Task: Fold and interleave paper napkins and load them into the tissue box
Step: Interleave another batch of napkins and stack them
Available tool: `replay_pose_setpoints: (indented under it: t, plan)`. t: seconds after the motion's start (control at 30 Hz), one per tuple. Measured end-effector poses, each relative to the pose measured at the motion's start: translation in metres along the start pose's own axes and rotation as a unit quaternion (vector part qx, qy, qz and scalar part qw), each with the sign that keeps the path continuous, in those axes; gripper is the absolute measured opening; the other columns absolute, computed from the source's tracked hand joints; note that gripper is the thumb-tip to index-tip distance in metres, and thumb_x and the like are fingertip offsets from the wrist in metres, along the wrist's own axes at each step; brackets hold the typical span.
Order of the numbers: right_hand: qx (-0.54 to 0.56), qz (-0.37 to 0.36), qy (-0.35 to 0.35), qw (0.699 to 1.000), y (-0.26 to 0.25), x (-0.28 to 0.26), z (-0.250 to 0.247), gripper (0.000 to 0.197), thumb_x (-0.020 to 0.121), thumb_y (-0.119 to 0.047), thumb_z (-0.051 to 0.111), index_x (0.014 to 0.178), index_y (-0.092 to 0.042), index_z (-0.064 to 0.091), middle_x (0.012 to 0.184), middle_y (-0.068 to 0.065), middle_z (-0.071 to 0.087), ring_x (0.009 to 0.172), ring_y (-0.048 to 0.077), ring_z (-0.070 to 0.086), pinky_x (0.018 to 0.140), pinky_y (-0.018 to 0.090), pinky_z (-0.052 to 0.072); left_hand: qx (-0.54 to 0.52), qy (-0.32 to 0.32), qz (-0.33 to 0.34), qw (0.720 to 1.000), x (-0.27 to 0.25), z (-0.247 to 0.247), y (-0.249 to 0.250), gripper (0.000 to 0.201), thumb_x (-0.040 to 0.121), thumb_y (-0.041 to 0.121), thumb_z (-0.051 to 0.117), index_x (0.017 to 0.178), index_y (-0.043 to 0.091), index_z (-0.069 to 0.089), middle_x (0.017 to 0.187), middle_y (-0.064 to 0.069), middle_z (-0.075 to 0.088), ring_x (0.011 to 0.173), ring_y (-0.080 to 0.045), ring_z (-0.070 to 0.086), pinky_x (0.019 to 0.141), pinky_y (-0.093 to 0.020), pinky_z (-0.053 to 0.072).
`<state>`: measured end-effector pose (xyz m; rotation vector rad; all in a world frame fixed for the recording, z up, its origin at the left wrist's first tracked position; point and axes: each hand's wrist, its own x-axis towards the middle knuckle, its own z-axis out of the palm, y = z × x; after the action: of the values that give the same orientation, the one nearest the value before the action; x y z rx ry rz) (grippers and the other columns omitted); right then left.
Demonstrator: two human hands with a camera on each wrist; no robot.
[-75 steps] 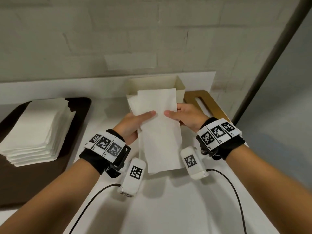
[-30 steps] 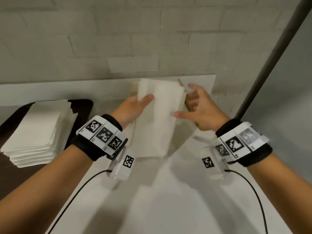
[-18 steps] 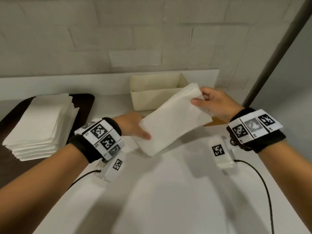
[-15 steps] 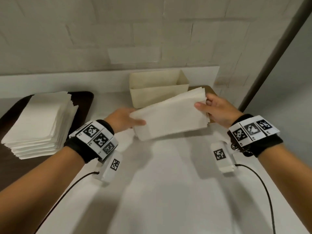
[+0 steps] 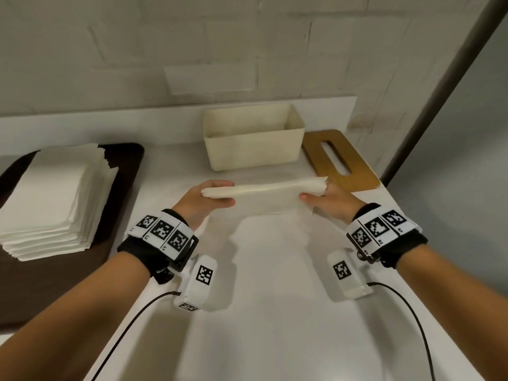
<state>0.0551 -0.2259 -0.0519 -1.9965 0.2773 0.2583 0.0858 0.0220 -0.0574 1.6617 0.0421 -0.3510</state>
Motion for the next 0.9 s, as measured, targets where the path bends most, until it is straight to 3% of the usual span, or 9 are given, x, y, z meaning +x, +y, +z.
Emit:
replay_pose_setpoints:
  t: [0.1,0.17,0.33,0.4,0.5,0.63,0.73,0.83,0.9]
  plan:
    - [-0.009,-0.035,0.033,0.999,-0.012,-0.001,-0.002,0.037,0.089,-0.027,0.057,0.120,-0.006,0.055,0.107,0.003,0.060,0.100,0.019,0.057,0.090,0.032,0.046,-0.013,0.022,0.022,0.999,0.002,0.000,0.005,0.018,0.082,-0.001,0.063,0.083,0.017,0.062,0.065,0.013,0.070,0.064,0.002,0.066,0.056,-0.007,0.046]
    - [0.033,-0.069,0.048,0.996,-0.016,-0.001,-0.005,0.035,0.089,-0.021,0.058,0.121,-0.008,0.055,0.105,0.001,0.058,0.098,0.015,0.054,0.088,0.029,0.045,-0.036,0.019,0.036,0.999,0.003,-0.001,0.007,0.019,0.081,-0.003,0.062,0.088,0.015,0.063,0.063,0.016,0.071,0.061,0.006,0.066,0.054,-0.005,0.047]
    - [0.046,-0.040,-0.008,0.998,-0.004,0.005,-0.008,0.051,0.074,-0.012,0.074,0.121,-0.018,0.054,0.101,-0.004,0.059,0.101,0.016,0.056,0.093,0.032,0.046,-0.037,-0.003,0.027,0.999,0.008,-0.005,0.002,0.042,0.074,-0.013,0.064,0.101,0.019,0.059,0.093,-0.001,0.064,0.087,-0.012,0.062,0.070,-0.011,0.051]
    - [0.045,-0.021,-0.033,0.998,-0.002,0.007,-0.010,0.055,0.072,-0.011,0.076,0.120,-0.024,0.054,0.104,-0.006,0.058,0.107,0.017,0.054,0.097,0.029,0.043,-0.047,-0.005,0.014,0.999,0.011,-0.006,0.003,0.045,0.074,-0.013,0.064,0.105,0.019,0.057,0.095,-0.001,0.062,0.087,-0.010,0.062,0.071,-0.011,0.050]
    - [0.037,0.008,-0.080,0.996,-0.004,0.012,-0.010,0.042,0.071,-0.012,0.077,0.106,-0.027,0.059,0.110,-0.003,0.062,0.115,0.020,0.055,0.106,0.034,0.039,-0.040,-0.012,0.003,0.999,0.013,-0.003,0.002,0.048,0.073,-0.012,0.066,0.114,0.011,0.056,0.094,-0.001,0.064,0.082,-0.007,0.066,0.071,-0.011,0.051]
    - [0.068,0.017,0.002,0.998,-0.022,0.016,-0.006,0.049,0.067,-0.029,0.079,0.110,-0.012,0.062,0.112,0.004,0.066,0.107,0.022,0.061,0.100,0.037,0.046,-0.057,0.041,0.006,0.997,0.015,0.001,0.008,0.042,0.068,-0.002,0.075,0.108,0.003,0.063,0.101,-0.007,0.069,0.099,-0.021,0.065,0.094,-0.029,0.046]
    - [0.132,-0.023,0.007,0.991,-0.032,0.015,-0.010,0.034,0.075,-0.013,0.074,0.107,-0.011,0.062,0.112,0.005,0.064,0.104,0.020,0.060,0.097,0.033,0.047,-0.102,0.038,0.037,0.993,0.016,0.000,0.013,0.041,0.075,-0.008,0.067,0.114,0.004,0.060,0.104,-0.007,0.067,0.098,-0.018,0.064,0.086,-0.020,0.049]
    - [0.076,-0.018,-0.009,0.997,-0.022,0.016,-0.012,0.046,0.071,-0.014,0.077,0.114,-0.014,0.061,0.114,0.004,0.064,0.103,0.019,0.060,0.087,0.030,0.050,-0.058,0.029,0.017,0.998,0.017,-0.001,0.006,0.035,0.075,-0.009,0.066,0.103,0.012,0.060,0.094,-0.002,0.066,0.091,-0.016,0.063,0.069,-0.012,0.050]
    - [0.021,-0.025,-0.006,0.999,-0.015,0.016,-0.016,0.050,0.070,-0.014,0.078,0.117,-0.015,0.061,0.107,0.002,0.065,0.101,0.018,0.059,0.084,0.024,0.048,0.008,0.011,-0.024,1.000,0.017,-0.001,0.001,0.031,0.075,-0.006,0.068,0.101,0.009,0.062,0.097,-0.005,0.067,0.094,-0.021,0.064,0.074,-0.018,0.054]
